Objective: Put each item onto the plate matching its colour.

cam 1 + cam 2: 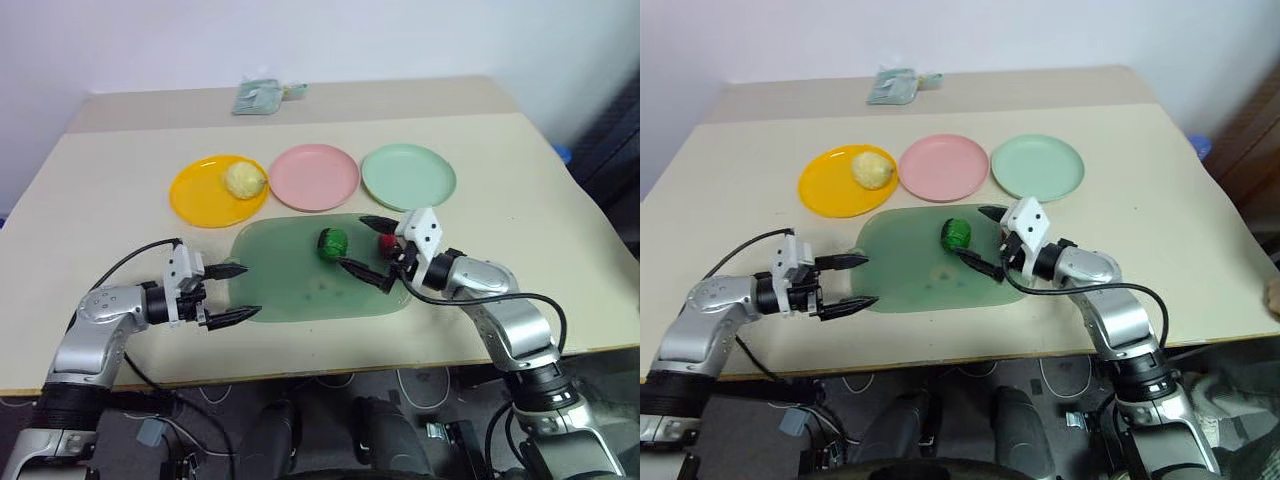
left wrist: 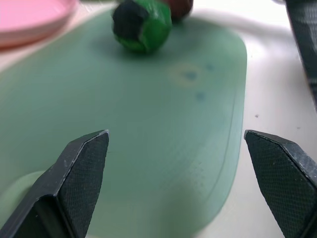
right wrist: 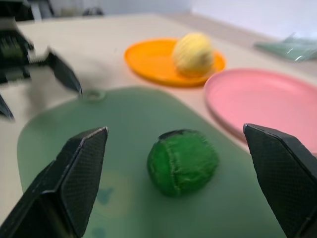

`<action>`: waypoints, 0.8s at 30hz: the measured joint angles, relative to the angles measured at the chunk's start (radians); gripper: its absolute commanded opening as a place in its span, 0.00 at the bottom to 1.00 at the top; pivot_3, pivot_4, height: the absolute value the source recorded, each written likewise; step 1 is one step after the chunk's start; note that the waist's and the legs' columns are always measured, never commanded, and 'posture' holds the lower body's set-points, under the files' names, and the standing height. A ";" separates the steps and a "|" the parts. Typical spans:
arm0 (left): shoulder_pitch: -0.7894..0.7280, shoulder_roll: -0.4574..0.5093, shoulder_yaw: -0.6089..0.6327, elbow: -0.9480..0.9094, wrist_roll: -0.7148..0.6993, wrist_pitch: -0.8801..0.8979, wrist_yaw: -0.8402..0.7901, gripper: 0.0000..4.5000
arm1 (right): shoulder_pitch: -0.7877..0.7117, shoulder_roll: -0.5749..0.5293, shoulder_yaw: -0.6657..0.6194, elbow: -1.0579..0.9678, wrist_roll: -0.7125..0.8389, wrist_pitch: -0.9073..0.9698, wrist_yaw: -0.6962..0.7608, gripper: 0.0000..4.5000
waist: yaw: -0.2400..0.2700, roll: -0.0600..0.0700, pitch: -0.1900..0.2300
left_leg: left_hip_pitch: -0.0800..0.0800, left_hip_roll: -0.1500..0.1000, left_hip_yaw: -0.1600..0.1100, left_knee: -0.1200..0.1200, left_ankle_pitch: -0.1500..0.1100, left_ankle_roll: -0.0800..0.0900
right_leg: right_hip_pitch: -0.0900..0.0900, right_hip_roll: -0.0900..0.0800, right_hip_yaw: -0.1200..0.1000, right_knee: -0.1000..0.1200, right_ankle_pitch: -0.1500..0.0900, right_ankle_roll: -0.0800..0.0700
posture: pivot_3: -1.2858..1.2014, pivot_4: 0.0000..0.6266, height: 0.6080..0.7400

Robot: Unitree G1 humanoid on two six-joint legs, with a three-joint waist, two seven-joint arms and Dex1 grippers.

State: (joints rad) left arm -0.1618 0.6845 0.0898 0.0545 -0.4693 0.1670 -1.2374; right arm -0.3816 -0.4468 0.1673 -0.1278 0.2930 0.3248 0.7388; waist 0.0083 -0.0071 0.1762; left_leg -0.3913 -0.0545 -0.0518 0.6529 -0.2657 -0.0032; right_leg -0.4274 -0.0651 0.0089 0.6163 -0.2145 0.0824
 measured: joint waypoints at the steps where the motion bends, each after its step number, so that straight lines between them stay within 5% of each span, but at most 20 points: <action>1: 0.003 0.000 0.008 -0.011 -0.005 0.000 0.001 0.99 | -0.015 0.006 0.012 0.022 -0.011 0.002 -0.001 1.00 | 0.001 0.000 0.000 | 0.000 0.000 0.000 0.000 0.000 0.000 | 0.000 0.000 0.000 0.000 0.000 0.000 | 0.52 0.24 1.00; 14: 0.041 -0.023 0.011 -0.202 -0.025 0.073 0.108 0.99 | -0.131 0.065 0.058 0.258 -0.173 -0.007 -0.058 1.00 | -0.005 0.000 0.000 | 0.000 0.000 0.000 -0.001 0.000 0.000 | -0.001 0.001 0.000 0.001 0.001 0.001 | 0.52 0.24 1.00; 17: 0.043 -0.023 0.012 -0.235 -0.038 0.093 0.133 1.00 | -0.139 0.075 0.058 0.284 -0.185 -0.007 -0.062 0.82 | -0.005 0.000 0.000 | 0.000 0.000 0.000 -0.001 0.000 0.000 | -0.001 0.001 0.000 0.002 0.001 0.001 | 0.52 0.24 1.00; 22: 0.049 -0.023 0.014 -0.295 -0.064 0.136 0.179 1.00 | -0.139 0.078 0.058 0.282 -0.188 -0.004 -0.037 0.30 | -0.007 0.000 0.000 | 0.000 0.000 0.000 -0.001 0.000 0.000 | -0.001 0.002 0.000 0.002 0.001 0.002 | 0.52 0.24 1.00; 24: 0.049 -0.023 0.015 -0.307 -0.067 0.152 0.197 1.00 | -0.139 0.079 0.054 0.259 -0.169 0.007 -0.024 0.30 | -0.009 0.000 0.000 | 0.000 0.000 0.000 -0.001 0.000 0.000 | -0.001 0.002 0.000 0.002 0.001 0.002 | 0.52 0.24 1.00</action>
State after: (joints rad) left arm -0.1126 0.6619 0.1044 -0.2529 -0.5359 0.3192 -1.0403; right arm -0.5202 -0.3676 0.2216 0.1316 0.1237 0.3320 0.7148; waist -0.0003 -0.0070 0.1763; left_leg -0.3912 -0.0545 -0.0517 0.6514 -0.2657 -0.0032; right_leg -0.4286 -0.0634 0.0087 0.6181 -0.2133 0.0843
